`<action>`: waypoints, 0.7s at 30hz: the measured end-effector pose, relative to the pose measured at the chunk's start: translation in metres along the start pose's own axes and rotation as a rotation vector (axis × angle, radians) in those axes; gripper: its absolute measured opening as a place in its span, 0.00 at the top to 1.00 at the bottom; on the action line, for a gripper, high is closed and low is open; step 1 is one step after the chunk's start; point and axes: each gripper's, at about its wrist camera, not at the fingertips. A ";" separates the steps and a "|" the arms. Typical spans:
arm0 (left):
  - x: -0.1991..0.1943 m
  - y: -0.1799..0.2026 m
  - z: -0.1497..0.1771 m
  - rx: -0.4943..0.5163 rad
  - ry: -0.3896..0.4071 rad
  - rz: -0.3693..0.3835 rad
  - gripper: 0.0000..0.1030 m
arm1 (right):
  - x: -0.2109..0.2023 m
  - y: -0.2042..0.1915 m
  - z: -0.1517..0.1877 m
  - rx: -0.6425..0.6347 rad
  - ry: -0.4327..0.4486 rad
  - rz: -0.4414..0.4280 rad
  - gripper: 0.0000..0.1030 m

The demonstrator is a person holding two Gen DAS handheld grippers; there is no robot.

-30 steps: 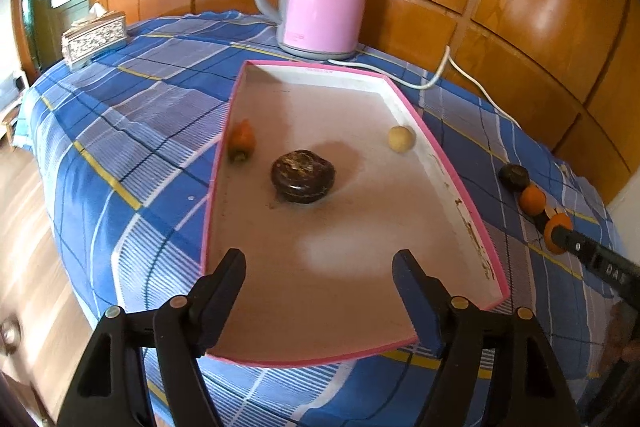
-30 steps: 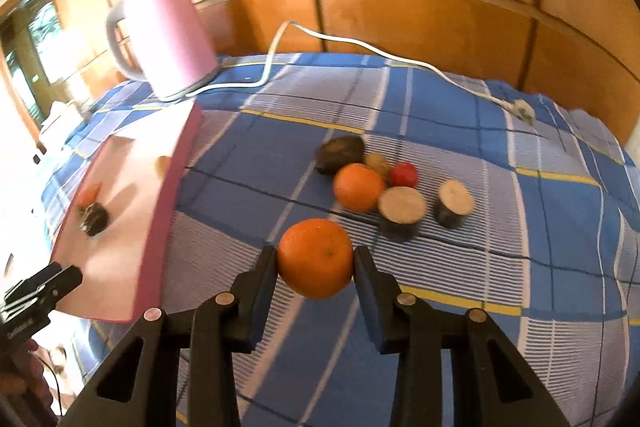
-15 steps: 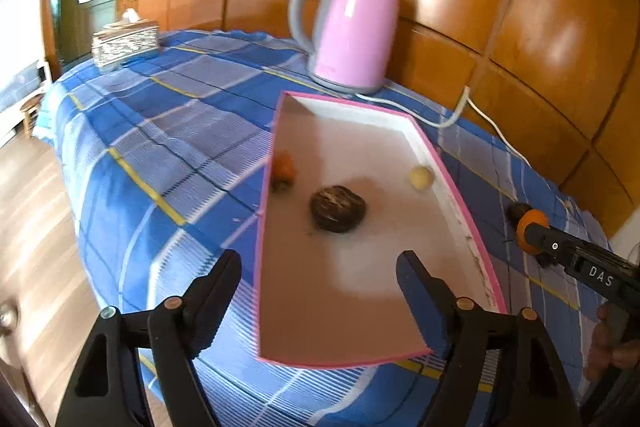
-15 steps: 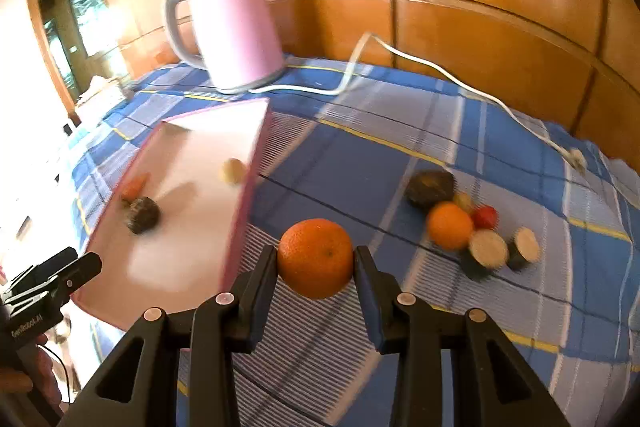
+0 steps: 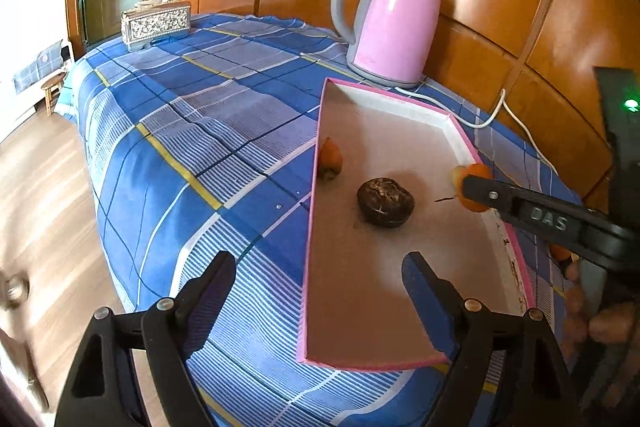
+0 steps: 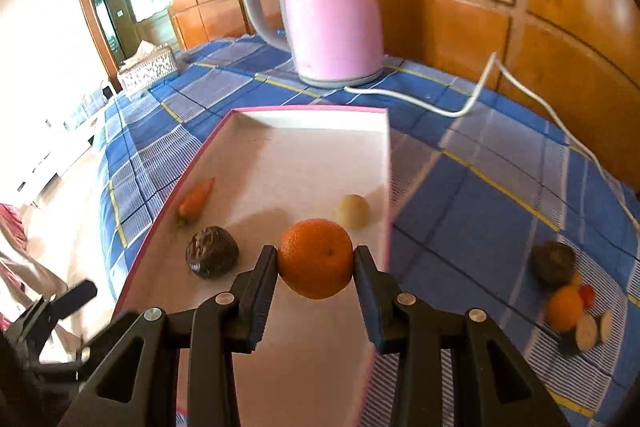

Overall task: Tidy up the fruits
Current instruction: 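Carry the orange with the right gripper into the tray and release, then move the left gripper to the round wooden log slice and grasp it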

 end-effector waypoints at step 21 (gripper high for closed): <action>-0.003 0.006 0.001 0.016 -0.004 0.019 0.17 | -0.018 -0.002 0.015 0.012 0.044 0.045 0.52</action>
Point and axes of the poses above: each gripper's, at about its wrist camera, not at the fingertips, and x roughly the way its jaws point, y to its right, z to its underside, and after that the axes turned 12 degrees about -z, right-handed
